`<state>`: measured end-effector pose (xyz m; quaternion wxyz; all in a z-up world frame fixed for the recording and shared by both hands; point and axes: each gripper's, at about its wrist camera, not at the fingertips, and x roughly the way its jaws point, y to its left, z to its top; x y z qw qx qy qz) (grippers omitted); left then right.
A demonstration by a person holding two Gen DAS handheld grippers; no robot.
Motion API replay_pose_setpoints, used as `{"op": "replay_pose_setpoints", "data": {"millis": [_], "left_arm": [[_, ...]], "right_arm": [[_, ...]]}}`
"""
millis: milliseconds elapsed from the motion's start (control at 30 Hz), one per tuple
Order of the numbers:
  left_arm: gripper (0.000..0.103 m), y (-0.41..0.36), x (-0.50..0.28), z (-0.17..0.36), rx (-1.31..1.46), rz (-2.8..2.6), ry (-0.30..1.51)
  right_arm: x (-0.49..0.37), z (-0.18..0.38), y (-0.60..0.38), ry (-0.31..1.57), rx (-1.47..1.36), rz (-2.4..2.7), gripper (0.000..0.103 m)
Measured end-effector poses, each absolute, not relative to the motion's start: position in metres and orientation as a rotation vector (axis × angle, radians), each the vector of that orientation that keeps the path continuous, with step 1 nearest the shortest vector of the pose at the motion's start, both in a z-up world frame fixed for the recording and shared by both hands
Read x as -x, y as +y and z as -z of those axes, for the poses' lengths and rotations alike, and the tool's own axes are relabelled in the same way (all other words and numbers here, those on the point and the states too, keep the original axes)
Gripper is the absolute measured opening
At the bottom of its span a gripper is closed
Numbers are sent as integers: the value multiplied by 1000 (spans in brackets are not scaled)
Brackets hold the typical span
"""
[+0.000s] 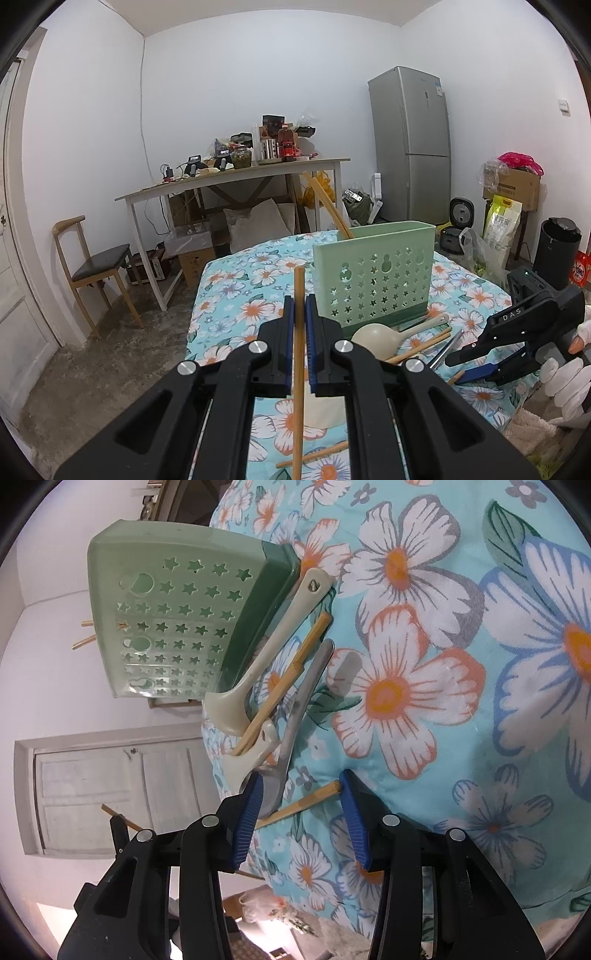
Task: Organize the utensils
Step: 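Grasp another wooden chopstick with the right tool while the left tool holds its chopstick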
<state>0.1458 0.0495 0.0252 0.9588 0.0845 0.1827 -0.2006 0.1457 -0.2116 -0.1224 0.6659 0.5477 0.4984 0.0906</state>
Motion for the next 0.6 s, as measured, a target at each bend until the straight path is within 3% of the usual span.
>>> {"op": "replay_pose_setpoints", "data": {"millis": [300, 367, 533, 600], "left_arm": [[6, 53, -146, -27, -166, 410, 365], [6, 53, -146, -27, -167, 410, 364], [6, 53, -146, -27, -171, 405, 362], [6, 53, -146, -28, -171, 406, 362]], "right_arm": [[-139, 128, -202, 1117, -1315, -202, 39], [-140, 129, -200, 1114, -1317, -198, 35], [-138, 137, -200, 1124, -1322, -188, 11], [-136, 141, -202, 1119, -1334, -191, 9]]}}
